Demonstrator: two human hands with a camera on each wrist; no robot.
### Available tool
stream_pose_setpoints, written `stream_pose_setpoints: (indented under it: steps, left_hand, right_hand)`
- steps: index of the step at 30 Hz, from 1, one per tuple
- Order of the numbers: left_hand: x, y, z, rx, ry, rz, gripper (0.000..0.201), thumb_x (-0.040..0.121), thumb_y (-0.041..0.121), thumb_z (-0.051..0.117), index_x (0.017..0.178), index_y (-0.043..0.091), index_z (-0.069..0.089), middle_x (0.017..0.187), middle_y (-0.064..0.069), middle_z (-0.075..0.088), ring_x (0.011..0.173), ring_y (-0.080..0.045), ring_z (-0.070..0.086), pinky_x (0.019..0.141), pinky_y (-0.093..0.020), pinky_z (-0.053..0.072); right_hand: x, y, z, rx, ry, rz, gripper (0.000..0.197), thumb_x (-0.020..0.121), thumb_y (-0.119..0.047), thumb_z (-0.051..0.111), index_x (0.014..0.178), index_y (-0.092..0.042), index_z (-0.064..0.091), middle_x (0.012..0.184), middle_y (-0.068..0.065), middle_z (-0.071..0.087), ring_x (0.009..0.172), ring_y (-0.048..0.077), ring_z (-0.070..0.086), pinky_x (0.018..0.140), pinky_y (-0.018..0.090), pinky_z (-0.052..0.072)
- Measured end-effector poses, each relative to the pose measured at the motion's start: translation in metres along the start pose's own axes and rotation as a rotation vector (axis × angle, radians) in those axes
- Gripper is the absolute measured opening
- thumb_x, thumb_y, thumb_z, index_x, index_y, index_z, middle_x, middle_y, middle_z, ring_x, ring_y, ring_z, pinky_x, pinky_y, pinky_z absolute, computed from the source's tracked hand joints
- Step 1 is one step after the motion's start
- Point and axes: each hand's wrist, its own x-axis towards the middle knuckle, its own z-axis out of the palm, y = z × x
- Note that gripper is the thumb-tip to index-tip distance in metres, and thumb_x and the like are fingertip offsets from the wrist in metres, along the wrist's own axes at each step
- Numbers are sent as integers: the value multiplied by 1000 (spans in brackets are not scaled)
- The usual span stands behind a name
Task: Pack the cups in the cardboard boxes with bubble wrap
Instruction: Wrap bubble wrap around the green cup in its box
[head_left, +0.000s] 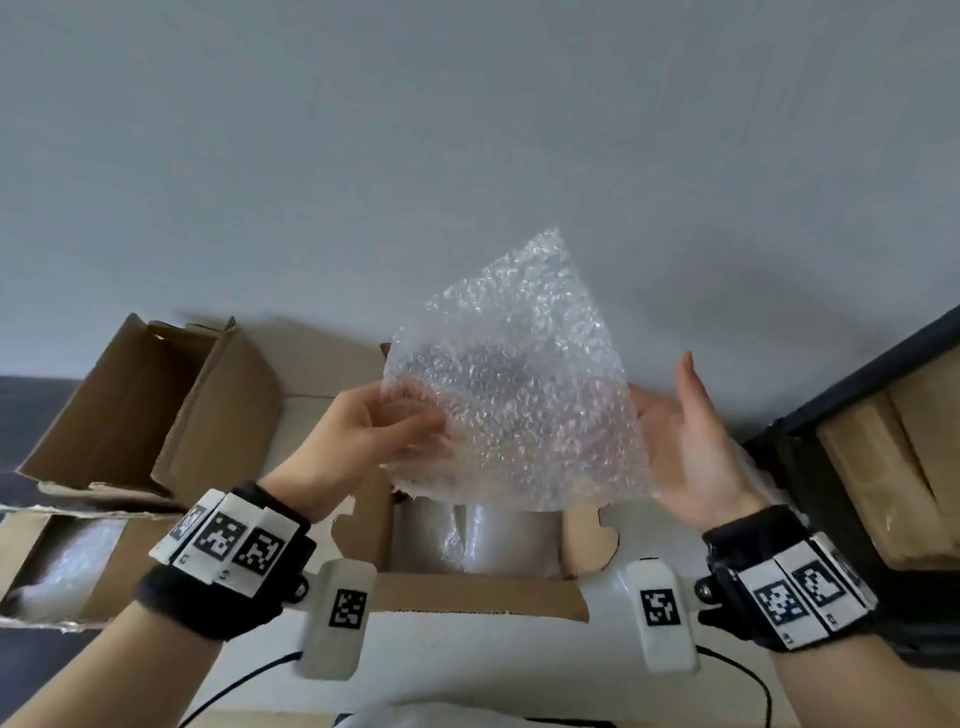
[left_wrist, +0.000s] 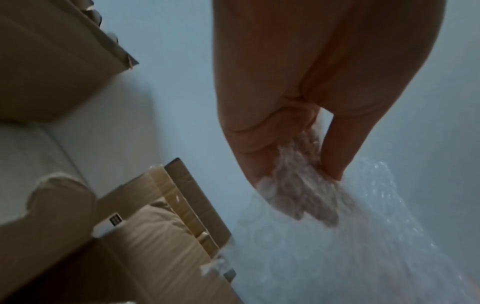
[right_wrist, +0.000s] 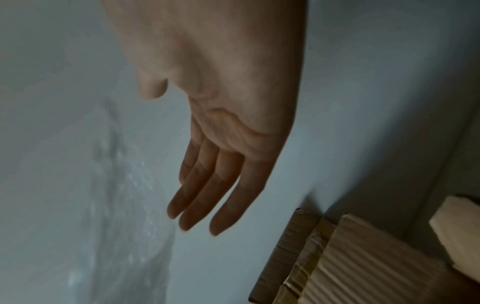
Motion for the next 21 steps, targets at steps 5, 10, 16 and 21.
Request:
stream_pose_setpoints:
  steps: [5, 10, 16, 21]
  left_hand:
    - [-10, 2, -8, 122, -54, 21, 23, 74, 15, 71, 94, 3, 69, 89, -10, 74, 80, -20, 72, 70, -20, 55]
    - [-13, -6, -15, 82, -16, -113, 53, 70, 38, 71, 114, 12, 55, 97, -1, 73, 88, -12, 70, 70, -17, 52]
    - [-12, -10, -15, -165, -24, -142, 18, 81, 22, 69, 65, 15, 66, 61, 0, 61, 52, -10, 57, 48, -16, 45]
    - [-10, -15, -29, -296, 65, -134, 20, 80, 22, 63, 72, 6, 69, 64, -4, 66, 51, -10, 61, 48, -18, 50]
  right_hand:
    - [12, 7, 2, -467, 18, -11, 47, 81, -39, 69, 115, -6, 65, 113, 15, 69, 105, 36, 64, 92, 42, 49]
    - [23, 15, 13, -443, 55, -92, 29, 66, -30, 78, 91, -15, 75, 98, 13, 73, 86, 22, 70, 76, 34, 59]
    - [28, 15, 24, -450, -53, -71, 38, 67, -37, 81, 98, -18, 73, 103, 12, 72, 90, 23, 69, 79, 38, 56]
    - [25, 14, 26, -535, -69, -80, 21, 84, -21, 63, 98, -31, 74, 93, 0, 75, 82, 11, 71, 67, 19, 55]
